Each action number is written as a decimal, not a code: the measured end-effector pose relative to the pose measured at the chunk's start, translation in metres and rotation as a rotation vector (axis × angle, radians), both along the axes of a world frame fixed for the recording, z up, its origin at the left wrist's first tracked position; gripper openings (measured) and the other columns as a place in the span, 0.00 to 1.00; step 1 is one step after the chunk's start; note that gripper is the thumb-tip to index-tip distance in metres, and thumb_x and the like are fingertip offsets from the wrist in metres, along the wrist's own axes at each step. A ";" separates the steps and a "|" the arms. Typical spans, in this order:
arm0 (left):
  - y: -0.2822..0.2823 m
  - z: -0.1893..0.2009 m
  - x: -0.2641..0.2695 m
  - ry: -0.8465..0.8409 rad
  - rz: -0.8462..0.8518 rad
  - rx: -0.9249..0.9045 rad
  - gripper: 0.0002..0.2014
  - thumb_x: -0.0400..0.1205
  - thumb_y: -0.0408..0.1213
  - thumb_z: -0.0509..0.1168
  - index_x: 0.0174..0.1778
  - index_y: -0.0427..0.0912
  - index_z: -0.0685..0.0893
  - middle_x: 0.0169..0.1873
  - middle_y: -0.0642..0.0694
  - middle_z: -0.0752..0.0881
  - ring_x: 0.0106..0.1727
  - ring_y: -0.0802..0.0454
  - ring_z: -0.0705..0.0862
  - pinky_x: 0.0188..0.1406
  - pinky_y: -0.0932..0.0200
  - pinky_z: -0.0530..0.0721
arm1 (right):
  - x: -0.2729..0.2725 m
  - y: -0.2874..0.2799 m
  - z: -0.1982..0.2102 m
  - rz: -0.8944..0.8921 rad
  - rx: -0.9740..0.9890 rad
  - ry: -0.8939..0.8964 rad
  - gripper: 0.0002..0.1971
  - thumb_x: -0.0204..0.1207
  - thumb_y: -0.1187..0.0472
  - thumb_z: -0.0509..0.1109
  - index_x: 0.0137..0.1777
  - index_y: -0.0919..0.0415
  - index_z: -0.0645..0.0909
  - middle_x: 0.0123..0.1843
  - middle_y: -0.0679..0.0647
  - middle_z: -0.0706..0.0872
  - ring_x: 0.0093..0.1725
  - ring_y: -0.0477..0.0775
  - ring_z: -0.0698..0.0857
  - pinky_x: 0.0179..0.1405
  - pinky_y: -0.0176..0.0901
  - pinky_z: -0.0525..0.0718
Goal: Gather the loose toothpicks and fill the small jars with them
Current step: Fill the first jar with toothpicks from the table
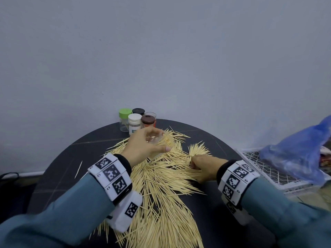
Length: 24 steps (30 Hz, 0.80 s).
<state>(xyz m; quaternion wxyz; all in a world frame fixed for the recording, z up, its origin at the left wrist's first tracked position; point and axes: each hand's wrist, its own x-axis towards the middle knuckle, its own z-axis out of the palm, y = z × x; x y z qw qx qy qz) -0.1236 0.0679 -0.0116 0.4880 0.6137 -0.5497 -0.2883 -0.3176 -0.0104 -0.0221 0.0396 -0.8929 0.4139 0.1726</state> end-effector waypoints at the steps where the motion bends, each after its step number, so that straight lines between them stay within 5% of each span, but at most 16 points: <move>1: 0.000 0.000 0.000 0.001 -0.003 -0.001 0.26 0.65 0.41 0.80 0.59 0.50 0.82 0.59 0.51 0.84 0.62 0.52 0.79 0.55 0.57 0.75 | 0.001 0.000 -0.001 -0.002 0.002 0.004 0.23 0.73 0.59 0.72 0.65 0.66 0.72 0.64 0.60 0.78 0.54 0.54 0.74 0.58 0.44 0.76; 5: 0.001 -0.001 0.000 -0.003 -0.008 0.005 0.26 0.65 0.42 0.80 0.59 0.51 0.82 0.59 0.52 0.83 0.61 0.52 0.79 0.53 0.58 0.74 | 0.006 0.001 -0.005 0.009 0.008 0.020 0.14 0.77 0.64 0.65 0.61 0.69 0.75 0.64 0.63 0.79 0.50 0.53 0.72 0.56 0.43 0.76; 8: 0.001 -0.002 -0.002 -0.014 -0.009 0.008 0.27 0.65 0.42 0.80 0.61 0.49 0.82 0.58 0.52 0.83 0.60 0.53 0.79 0.49 0.61 0.75 | 0.008 0.002 -0.009 -0.007 0.011 0.033 0.16 0.80 0.65 0.60 0.66 0.70 0.71 0.66 0.63 0.78 0.62 0.60 0.77 0.60 0.45 0.75; 12: 0.001 -0.002 -0.002 -0.020 -0.003 0.016 0.28 0.65 0.42 0.80 0.62 0.48 0.83 0.59 0.52 0.83 0.60 0.54 0.79 0.51 0.60 0.76 | 0.010 0.003 -0.015 -0.003 0.000 0.092 0.17 0.84 0.65 0.54 0.70 0.70 0.66 0.71 0.63 0.73 0.70 0.61 0.72 0.70 0.53 0.73; 16: 0.001 -0.002 -0.001 -0.019 -0.006 0.016 0.28 0.65 0.42 0.80 0.62 0.48 0.83 0.59 0.53 0.83 0.61 0.55 0.79 0.47 0.62 0.75 | 0.013 0.008 -0.006 -0.003 0.022 0.059 0.17 0.84 0.72 0.49 0.72 0.72 0.64 0.72 0.64 0.70 0.71 0.59 0.70 0.69 0.44 0.68; 18: 0.001 -0.003 -0.001 -0.018 -0.005 0.015 0.29 0.65 0.42 0.80 0.62 0.48 0.82 0.58 0.54 0.83 0.60 0.55 0.79 0.46 0.63 0.75 | 0.015 0.008 0.001 0.003 0.049 0.047 0.17 0.84 0.72 0.49 0.71 0.73 0.68 0.67 0.64 0.74 0.62 0.58 0.74 0.61 0.41 0.70; 20: 0.000 -0.003 0.000 -0.016 0.000 0.012 0.29 0.65 0.43 0.81 0.62 0.48 0.83 0.58 0.54 0.84 0.60 0.55 0.79 0.48 0.62 0.75 | 0.018 0.004 0.005 0.000 0.101 0.029 0.15 0.84 0.70 0.51 0.66 0.73 0.72 0.48 0.59 0.78 0.49 0.54 0.73 0.47 0.42 0.73; 22: 0.000 -0.004 0.001 -0.023 0.005 0.010 0.29 0.64 0.43 0.81 0.62 0.49 0.83 0.58 0.54 0.84 0.60 0.56 0.79 0.48 0.64 0.74 | 0.021 0.000 0.006 -0.031 0.156 -0.011 0.12 0.84 0.70 0.51 0.56 0.69 0.76 0.35 0.51 0.72 0.39 0.50 0.73 0.35 0.38 0.72; 24: 0.000 -0.004 0.002 -0.039 0.010 0.006 0.29 0.65 0.44 0.81 0.62 0.49 0.83 0.59 0.54 0.84 0.60 0.56 0.79 0.47 0.66 0.74 | 0.025 -0.002 0.009 -0.070 0.219 -0.068 0.13 0.84 0.70 0.49 0.41 0.61 0.71 0.33 0.50 0.72 0.32 0.46 0.72 0.32 0.34 0.71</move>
